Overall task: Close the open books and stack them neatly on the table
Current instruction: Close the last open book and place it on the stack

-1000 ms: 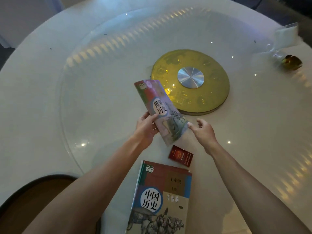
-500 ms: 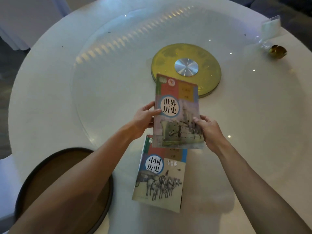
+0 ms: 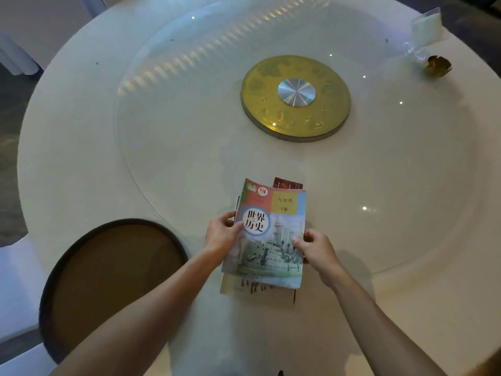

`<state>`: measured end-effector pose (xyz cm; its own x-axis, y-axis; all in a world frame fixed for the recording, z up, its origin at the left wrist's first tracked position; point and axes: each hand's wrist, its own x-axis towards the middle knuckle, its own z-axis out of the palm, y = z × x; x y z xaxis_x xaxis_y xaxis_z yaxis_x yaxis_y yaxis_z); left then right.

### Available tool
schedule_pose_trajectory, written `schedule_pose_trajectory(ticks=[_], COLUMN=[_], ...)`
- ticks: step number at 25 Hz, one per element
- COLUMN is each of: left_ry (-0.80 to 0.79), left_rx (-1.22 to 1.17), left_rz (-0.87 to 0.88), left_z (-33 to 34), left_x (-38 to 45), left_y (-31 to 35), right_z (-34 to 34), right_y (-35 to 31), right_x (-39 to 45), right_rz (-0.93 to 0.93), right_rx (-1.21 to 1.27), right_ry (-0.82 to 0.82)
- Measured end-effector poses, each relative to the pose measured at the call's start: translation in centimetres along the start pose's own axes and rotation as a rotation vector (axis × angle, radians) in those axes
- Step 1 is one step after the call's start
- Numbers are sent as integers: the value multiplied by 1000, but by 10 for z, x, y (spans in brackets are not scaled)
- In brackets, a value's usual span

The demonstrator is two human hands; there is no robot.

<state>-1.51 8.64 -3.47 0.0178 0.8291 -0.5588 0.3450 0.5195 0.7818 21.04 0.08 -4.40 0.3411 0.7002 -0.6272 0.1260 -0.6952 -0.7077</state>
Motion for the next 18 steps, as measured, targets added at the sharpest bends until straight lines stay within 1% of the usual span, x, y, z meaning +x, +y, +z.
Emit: schedule_pose_trajectory(ticks=[4, 6, 10, 12, 14, 18], left_ry=[12, 8, 39, 31, 19, 40], left_rx=[188, 285, 510, 530, 536, 552], left_rz=[46, 99, 209, 222, 231, 215], left_z=[-1, 0, -1, -3, -4, -4], left_x=[-13, -14, -7, -7, -12, -18], left_y=[-26, -34, -42, -46, -48, -57], right_z=[19, 25, 29, 29, 29, 28], right_y=[30, 35, 29, 29, 32, 34], right_x=[-10, -12, -21, -24, -25, -26], right_rz=[33, 38, -33, -52, -25, 33], right_rx=[-123, -198, -269, -279, -302, -435], right_ry=[32, 62, 126, 136, 133, 113])
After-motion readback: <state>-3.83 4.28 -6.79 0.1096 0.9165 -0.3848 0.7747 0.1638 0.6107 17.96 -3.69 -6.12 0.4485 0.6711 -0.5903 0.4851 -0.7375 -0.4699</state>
